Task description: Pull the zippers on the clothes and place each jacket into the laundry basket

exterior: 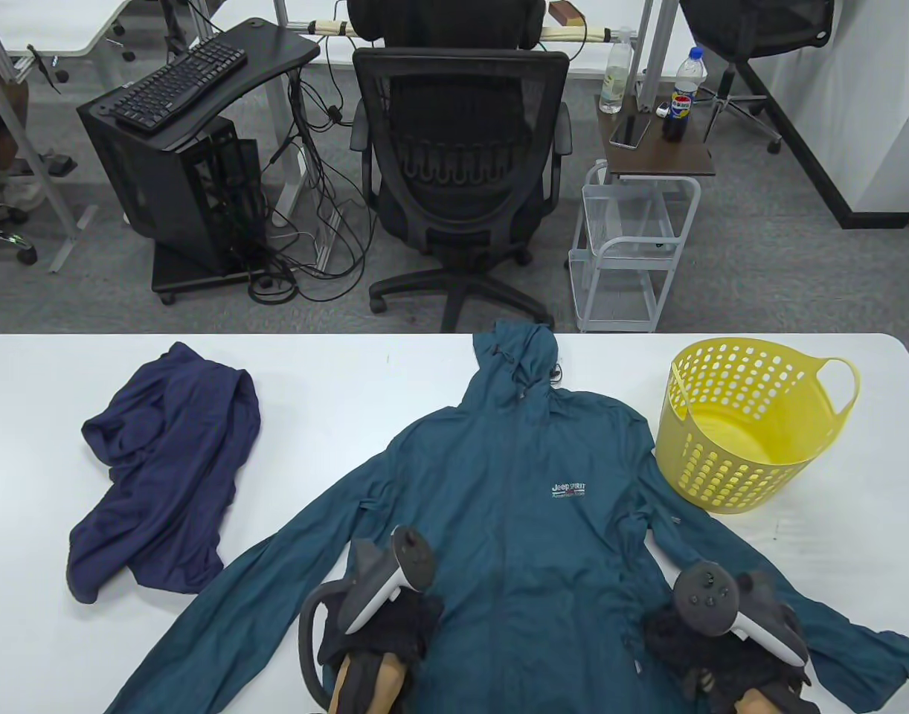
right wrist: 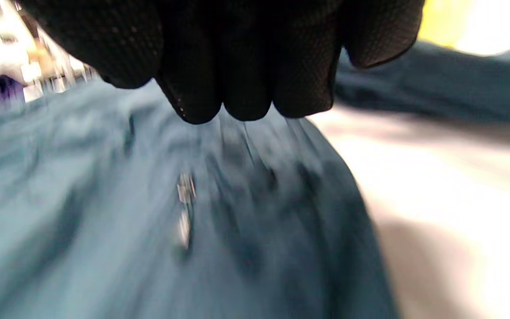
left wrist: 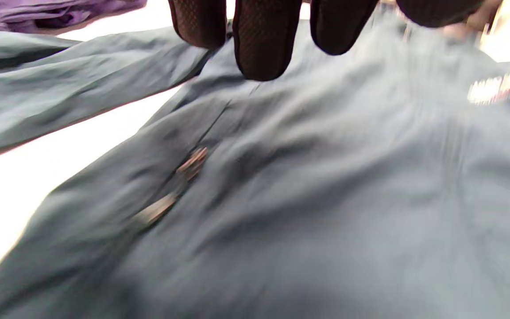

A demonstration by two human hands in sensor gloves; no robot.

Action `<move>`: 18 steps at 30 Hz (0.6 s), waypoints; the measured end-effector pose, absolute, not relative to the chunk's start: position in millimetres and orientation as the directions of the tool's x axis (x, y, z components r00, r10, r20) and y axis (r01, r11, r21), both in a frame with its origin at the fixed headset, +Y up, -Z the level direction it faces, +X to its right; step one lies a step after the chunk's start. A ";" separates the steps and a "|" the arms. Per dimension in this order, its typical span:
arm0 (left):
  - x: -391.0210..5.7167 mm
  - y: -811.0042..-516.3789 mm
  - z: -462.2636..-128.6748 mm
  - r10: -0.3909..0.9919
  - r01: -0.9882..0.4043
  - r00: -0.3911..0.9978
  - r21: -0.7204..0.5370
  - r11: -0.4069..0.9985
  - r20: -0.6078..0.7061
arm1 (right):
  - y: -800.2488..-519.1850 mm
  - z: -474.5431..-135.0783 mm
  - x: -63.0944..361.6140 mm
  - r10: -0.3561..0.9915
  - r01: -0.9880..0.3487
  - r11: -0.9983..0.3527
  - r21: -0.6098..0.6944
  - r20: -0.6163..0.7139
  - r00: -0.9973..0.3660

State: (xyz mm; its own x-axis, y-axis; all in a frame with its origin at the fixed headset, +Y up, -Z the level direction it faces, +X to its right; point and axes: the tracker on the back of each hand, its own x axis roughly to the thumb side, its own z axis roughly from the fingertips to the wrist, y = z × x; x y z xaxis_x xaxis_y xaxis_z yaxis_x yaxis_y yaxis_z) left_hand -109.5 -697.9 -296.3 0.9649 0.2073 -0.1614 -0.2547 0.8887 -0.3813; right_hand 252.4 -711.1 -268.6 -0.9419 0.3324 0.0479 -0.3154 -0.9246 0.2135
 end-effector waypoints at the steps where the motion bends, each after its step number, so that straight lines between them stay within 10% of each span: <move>1: -107.3 -701.5 -305.1 0.228 -0.262 0.964 -0.342 0.902 -0.139 | -708.9 -275.3 248.6 0.348 -0.337 -0.928 0.161 0.042 -0.937; 18: -130.6 -796.6 -347.9 -0.021 -0.089 0.984 -0.581 0.809 -0.179 | -790.8 -339.9 200.2 0.231 -0.216 -0.913 0.345 0.003 -0.973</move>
